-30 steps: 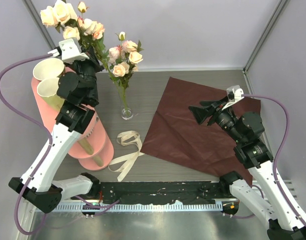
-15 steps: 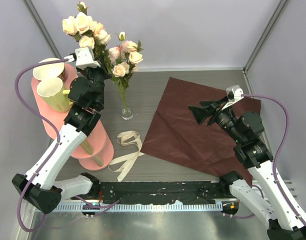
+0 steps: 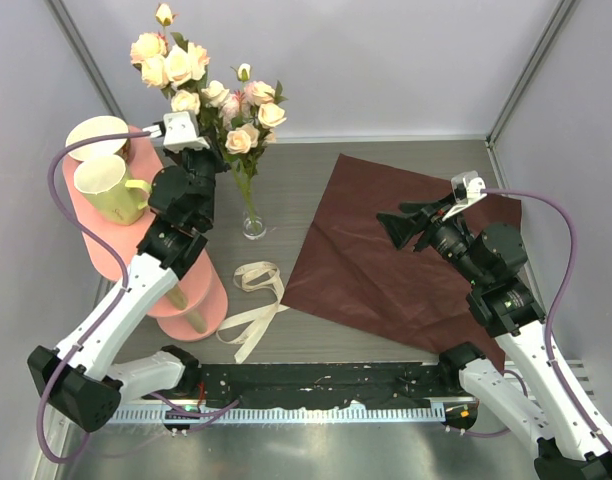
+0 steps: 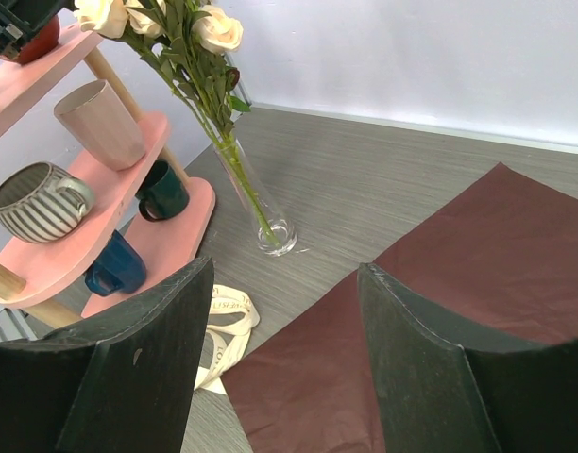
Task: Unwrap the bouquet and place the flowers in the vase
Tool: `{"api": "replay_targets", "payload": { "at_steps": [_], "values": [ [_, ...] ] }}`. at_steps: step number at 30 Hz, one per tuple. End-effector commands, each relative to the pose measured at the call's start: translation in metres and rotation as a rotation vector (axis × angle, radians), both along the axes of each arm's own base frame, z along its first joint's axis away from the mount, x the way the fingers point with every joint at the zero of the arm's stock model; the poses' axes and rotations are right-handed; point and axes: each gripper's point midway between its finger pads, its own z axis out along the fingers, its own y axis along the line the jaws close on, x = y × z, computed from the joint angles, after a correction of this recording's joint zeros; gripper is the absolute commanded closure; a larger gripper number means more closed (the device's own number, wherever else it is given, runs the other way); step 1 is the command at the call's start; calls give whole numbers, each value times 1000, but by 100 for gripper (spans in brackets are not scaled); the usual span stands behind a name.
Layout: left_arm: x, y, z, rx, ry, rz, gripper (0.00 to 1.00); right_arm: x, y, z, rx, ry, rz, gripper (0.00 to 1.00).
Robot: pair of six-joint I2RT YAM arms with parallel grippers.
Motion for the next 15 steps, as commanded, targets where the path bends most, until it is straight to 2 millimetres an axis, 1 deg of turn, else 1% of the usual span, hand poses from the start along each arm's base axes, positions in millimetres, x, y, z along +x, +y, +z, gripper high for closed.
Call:
{"api": "replay_targets", "payload": {
  "at_steps": [1,11,15],
  "values": [
    [4,-3,8,-71,-51,-14,100,0,0,13,22,-51,-3,32],
    [16,-10,-27,-70,14,-16,100,0,-1,9,18,-45,-7,32],
    [17,-11,-42,-74,42,-18,100,1,0,7,21,-41,-3,32]
  ]
}}
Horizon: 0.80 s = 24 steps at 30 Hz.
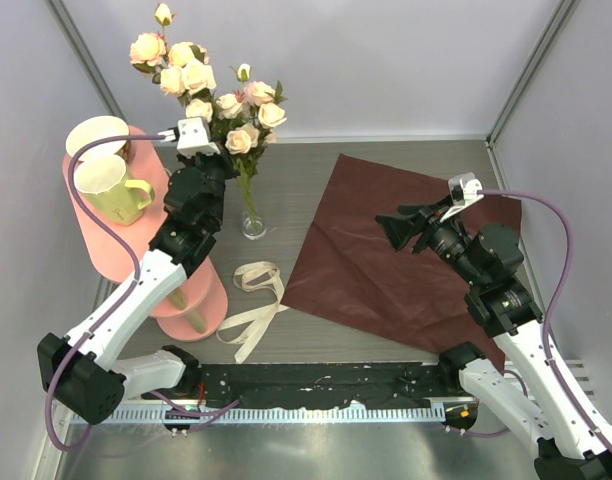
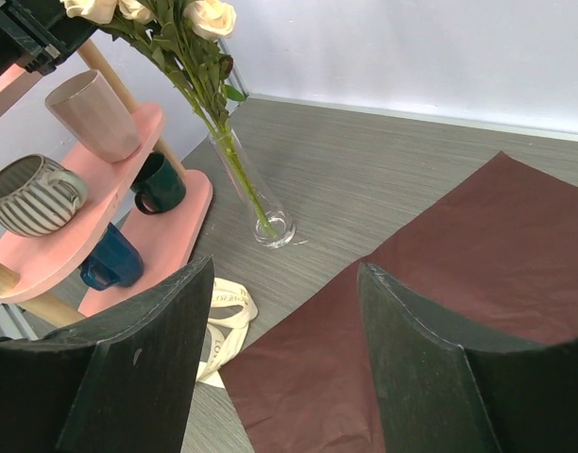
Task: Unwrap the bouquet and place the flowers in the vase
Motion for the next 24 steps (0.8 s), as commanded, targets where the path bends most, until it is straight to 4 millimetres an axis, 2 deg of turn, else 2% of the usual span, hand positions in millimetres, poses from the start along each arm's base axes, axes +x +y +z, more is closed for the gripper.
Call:
{"api": "replay_targets", "payload": {
  "at_steps": [1,7,12,19,24],
  "values": [
    [0,2,-1,-59,-31,3,100,0,0,13,26,-53,-4,32],
    [3,-3,-19,-66,9,-12,100,0,1,10,25,-47,0,32],
    [1,-5,-23,-66,15,-28,100,0,0,11,24,-49,-2,32],
    [-3,-5,4,38,4,-47,100,1,1,12,29,-49,0,32],
    [-1,9,9,104,49,31,100,1,2,8,29,-40,6,32]
  ]
}}
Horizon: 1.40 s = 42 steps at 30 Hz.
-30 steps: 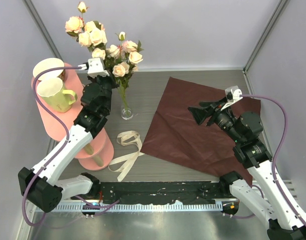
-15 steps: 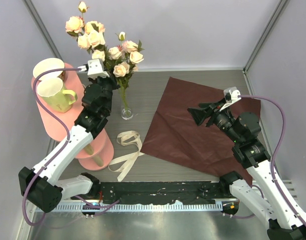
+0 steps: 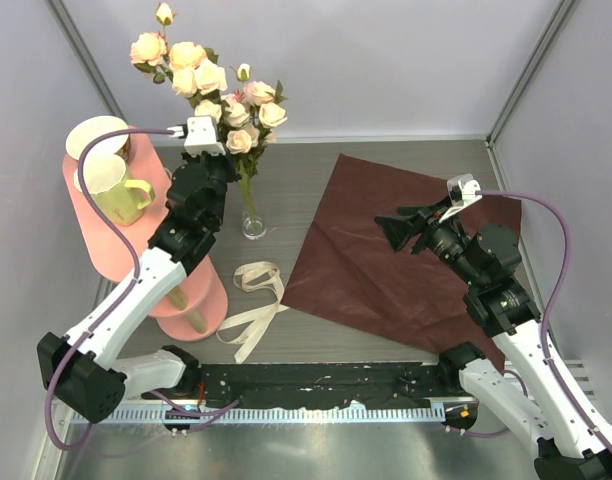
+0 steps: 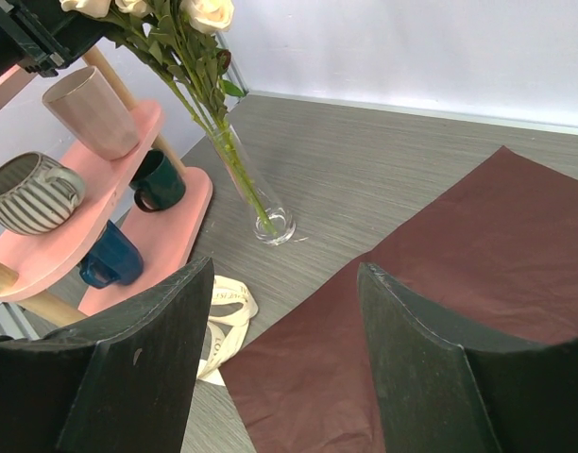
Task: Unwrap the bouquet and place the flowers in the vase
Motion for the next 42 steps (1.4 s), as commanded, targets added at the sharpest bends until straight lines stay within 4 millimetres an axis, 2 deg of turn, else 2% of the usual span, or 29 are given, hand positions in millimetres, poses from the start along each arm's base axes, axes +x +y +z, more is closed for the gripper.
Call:
{"api": "replay_targets", "payload": {
  "at_steps": [1,4,7,10,14,20,29,42],
  "values": [
    [1,17,22,58,-7,81,100,0,2,13,30,-46,7,32],
    [4,23,22,77,14,141,100,1,2,13,31,-45,9,32],
    [6,22,23,72,22,168,100,0,3,14,33,-47,11,32],
    [6,11,28,74,25,198,100,0,3,12,31,-41,12,32],
    [5,6,28,57,31,247,100,0,4,11,30,-39,15,32],
    [4,3,10,24,41,275,100,-1,3,11,29,-45,15,32],
    [9,1,-32,20,93,295,100,-3,2,11,26,-47,16,32],
    [14,-5,-66,59,147,299,100,-2,3,6,25,-39,16,32]
  ]
}}
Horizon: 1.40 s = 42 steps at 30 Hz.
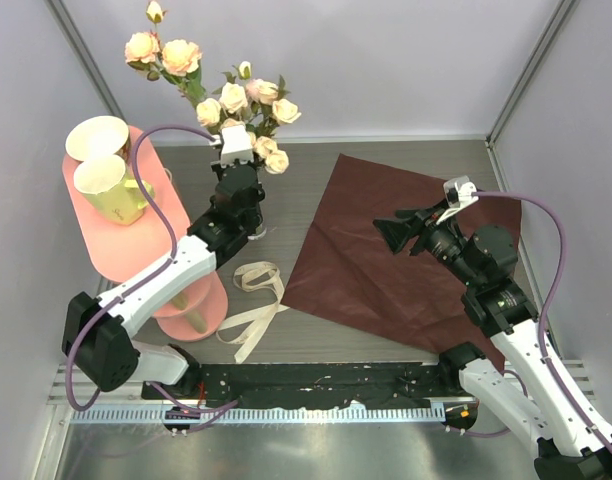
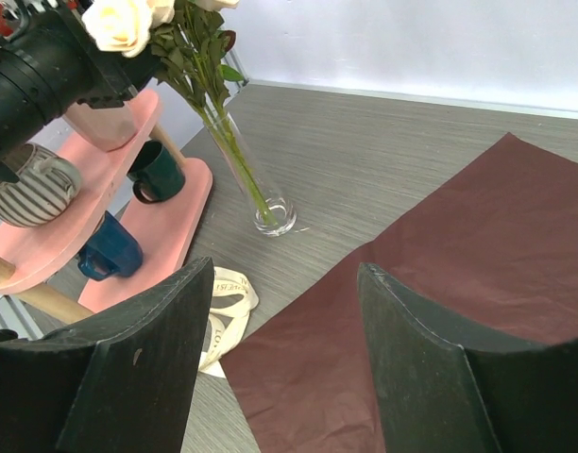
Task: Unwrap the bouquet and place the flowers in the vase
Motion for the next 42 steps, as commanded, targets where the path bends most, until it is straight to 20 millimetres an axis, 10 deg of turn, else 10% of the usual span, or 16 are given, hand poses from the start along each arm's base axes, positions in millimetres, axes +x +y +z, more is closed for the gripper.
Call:
{"api": "replay_targets", "payload": {
  "at_steps": [1,19,29,42],
  "values": [
    [0,4,-5,-28,-15,48,100,-3,1,14,23,-55,8,32],
    [-3,8,-11,-56,-6,146,97,-2,1,9,23,-44,8,32],
    [-7,6,-5,-90,-13,109,48,-3,0,10,26,-49,5,32],
    [-30,-1,23,-194,-18,-39,13,-5,1,11,41,-41,11,32]
  ]
}}
